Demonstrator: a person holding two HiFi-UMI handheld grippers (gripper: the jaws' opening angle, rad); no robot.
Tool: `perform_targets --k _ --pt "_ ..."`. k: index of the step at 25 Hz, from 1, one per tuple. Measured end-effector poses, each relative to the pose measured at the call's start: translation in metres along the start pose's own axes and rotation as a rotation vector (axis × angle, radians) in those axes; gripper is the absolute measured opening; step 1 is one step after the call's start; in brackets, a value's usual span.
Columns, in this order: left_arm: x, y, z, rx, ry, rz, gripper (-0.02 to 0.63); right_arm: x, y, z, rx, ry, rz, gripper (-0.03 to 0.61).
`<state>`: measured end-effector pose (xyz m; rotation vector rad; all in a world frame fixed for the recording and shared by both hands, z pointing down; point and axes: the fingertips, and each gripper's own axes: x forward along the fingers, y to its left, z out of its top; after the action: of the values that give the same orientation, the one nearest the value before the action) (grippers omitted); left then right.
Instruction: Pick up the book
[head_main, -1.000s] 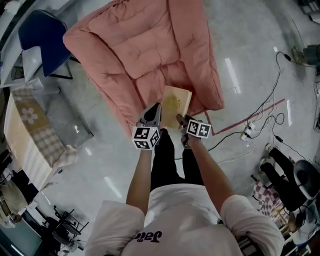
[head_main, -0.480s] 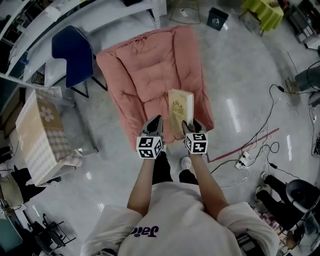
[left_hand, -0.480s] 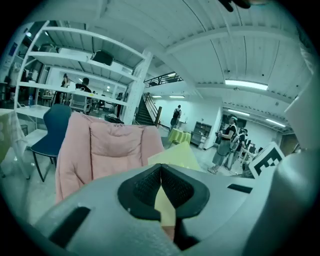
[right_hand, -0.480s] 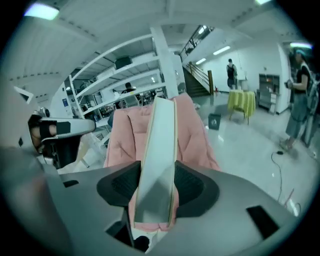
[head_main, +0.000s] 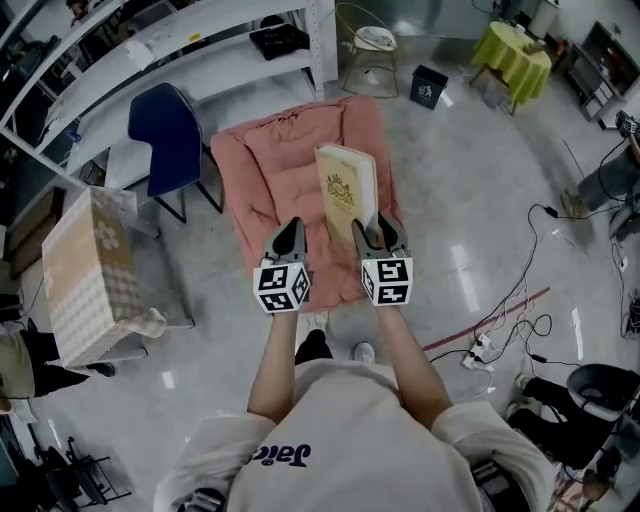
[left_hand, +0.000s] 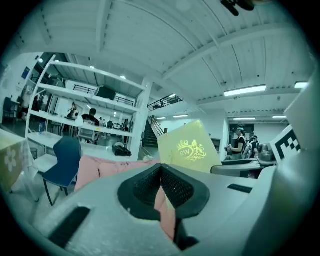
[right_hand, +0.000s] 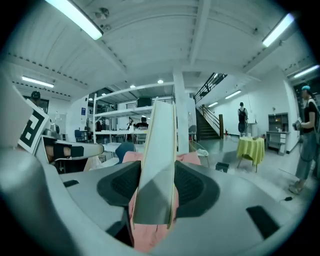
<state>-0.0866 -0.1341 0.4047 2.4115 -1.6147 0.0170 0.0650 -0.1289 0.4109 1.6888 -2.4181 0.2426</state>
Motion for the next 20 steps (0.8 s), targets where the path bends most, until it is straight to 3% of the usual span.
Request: perform_targets --k 4,9,20 --pt "-0.013 -0.004 0.051 0.056 -0.085 0.018 0.015 -0.015 0.001 0.066 -0.025 -0.144 -0.02 0.216" --pt "-0.038 -0.019 0.086 0.096 -0.152 0.02 0.015 -0.042 0.011 0.112 -0.066 -0.259 -0.021 0.216" --pt "-0.047 -0.024 0.113 0.117 -0.195 0.009 0.015 -0.046 0.027 0.13 -0.095 -0.293 -0.005 0.215"
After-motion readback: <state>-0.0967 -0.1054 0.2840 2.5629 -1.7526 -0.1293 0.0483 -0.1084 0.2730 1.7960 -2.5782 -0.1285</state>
